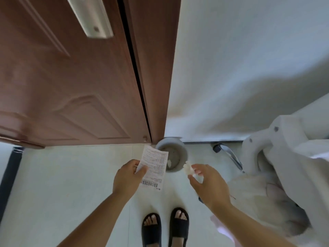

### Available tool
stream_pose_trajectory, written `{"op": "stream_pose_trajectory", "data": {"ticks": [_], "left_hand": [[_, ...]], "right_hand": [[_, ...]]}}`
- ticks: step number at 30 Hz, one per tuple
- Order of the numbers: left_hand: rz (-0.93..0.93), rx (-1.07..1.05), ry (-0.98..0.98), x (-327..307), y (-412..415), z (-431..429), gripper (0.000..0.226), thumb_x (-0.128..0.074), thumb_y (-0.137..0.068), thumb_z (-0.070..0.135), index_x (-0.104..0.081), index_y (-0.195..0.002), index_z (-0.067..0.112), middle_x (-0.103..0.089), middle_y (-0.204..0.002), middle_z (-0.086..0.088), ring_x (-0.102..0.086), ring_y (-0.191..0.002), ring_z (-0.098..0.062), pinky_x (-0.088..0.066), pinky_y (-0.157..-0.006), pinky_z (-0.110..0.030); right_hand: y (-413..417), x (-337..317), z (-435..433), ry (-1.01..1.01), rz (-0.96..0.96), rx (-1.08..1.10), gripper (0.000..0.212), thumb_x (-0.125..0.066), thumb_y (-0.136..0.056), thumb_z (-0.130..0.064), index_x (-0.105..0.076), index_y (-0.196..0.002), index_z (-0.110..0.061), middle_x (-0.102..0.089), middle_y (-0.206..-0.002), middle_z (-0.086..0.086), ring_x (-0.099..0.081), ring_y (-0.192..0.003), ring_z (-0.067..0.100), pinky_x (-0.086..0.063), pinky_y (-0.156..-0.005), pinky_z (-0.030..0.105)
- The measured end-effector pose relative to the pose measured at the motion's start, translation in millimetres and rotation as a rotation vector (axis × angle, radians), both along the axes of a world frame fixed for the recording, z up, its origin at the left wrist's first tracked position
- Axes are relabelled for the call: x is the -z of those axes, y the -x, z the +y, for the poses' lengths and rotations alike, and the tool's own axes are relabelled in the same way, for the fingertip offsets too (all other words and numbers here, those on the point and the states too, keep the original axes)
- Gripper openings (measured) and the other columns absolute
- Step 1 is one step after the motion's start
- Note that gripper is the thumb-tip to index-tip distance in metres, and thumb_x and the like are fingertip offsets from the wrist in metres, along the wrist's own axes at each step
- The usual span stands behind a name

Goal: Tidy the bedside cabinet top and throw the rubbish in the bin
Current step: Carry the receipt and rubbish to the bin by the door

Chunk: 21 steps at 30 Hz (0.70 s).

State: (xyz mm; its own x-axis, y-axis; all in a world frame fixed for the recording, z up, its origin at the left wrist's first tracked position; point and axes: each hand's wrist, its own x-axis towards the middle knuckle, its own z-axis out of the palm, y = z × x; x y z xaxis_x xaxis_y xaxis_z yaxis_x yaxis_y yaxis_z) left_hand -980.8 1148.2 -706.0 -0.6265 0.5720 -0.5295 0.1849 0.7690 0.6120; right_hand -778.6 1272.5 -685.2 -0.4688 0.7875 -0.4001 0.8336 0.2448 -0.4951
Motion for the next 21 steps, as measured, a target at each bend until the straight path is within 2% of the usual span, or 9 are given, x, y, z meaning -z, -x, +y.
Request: {"op": "stream_pose_trajectory", "data": {"ticks": [3,11,14,16,18,19,21], "left_hand": [[-0.038,-0.018,0.039,55.3,-5.8,11.6,0.011,-0.059,-0.088,0.035,-0.063,-0.091,0.025,-0.070,-0.083,0.008,-0.066,-0.075,-0.012,-0.049,-0.062,-0.029],[-0.087,-0.016,0.108,207.4,-23.3,43.2,0.012,-0.055,-0.089,0.034,-0.059,-0.081,0.025,-0.067,-0.078,0.003,-0.060,-0.071,-0.019,-0.038,-0.053,-0.025],[-0.078,-0.044,0.111,251.4,-22.4,58.9,0.017,-0.051,-0.091,0.035,-0.061,-0.088,0.021,-0.066,-0.082,0.000,-0.059,-0.071,-0.020,-0.038,-0.052,-0.025],[-0.115,-0.072,0.104,271.1,-19.8,72.0,0.024,-0.052,-0.091,0.036,-0.062,-0.099,0.016,-0.066,-0.088,-0.002,-0.062,-0.077,-0.023,-0.046,-0.059,-0.028],[-0.251,-0.150,0.088,284.1,-16.5,79.1,0.026,-0.057,-0.086,0.040,-0.061,-0.099,0.018,-0.068,-0.095,-0.002,-0.066,-0.087,-0.025,-0.055,-0.077,-0.038],[-0.310,-0.192,0.084,286.6,-15.4,78.5,0.027,-0.059,-0.082,0.043,-0.062,-0.097,0.021,-0.070,-0.098,-0.003,-0.067,-0.090,-0.026,-0.055,-0.085,-0.043],[-0.312,-0.190,0.133,284.1,-13.5,68.5,0.034,-0.058,-0.078,0.048,-0.063,-0.100,0.022,-0.070,-0.102,-0.005,-0.065,-0.096,-0.026,-0.052,-0.089,-0.043]], "right_hand": [[3.7,55.6,10.2,0.010,-0.027,0.004,0.024,-0.059,-0.087,-0.036,-0.061,-0.110,-0.030,-0.054,-0.093,-0.018,-0.052,-0.091,0.005,-0.043,-0.076,0.023],[6.7,210.1,24.8,0.011,-0.072,-0.023,0.026,-0.059,-0.087,-0.034,-0.060,-0.112,-0.029,-0.064,-0.103,-0.011,-0.056,-0.096,0.010,-0.048,-0.078,0.028],[11.2,254.5,34.5,-0.002,-0.075,-0.024,0.027,-0.057,-0.087,-0.033,-0.059,-0.114,-0.029,-0.064,-0.104,-0.009,-0.056,-0.097,0.011,-0.049,-0.077,0.029],[17.0,274.3,44.2,-0.014,-0.069,-0.014,0.027,-0.056,-0.087,-0.032,-0.059,-0.114,-0.029,-0.064,-0.104,-0.007,-0.057,-0.095,0.014,-0.049,-0.075,0.030],[22.8,285.3,53.9,-0.026,-0.079,0.006,0.027,-0.055,-0.088,-0.032,-0.058,-0.114,-0.026,-0.064,-0.105,-0.004,-0.059,-0.093,0.017,-0.049,-0.073,0.031],[24.7,287.0,57.3,-0.022,-0.092,0.020,0.028,-0.054,-0.088,-0.033,-0.057,-0.115,-0.025,-0.063,-0.107,-0.002,-0.059,-0.093,0.019,-0.048,-0.073,0.032],[23.3,282.9,58.5,0.005,-0.122,0.038,0.034,-0.053,-0.089,-0.036,-0.053,-0.121,-0.024,-0.061,-0.115,-0.002,-0.059,-0.099,0.019,-0.046,-0.075,0.031]]}}
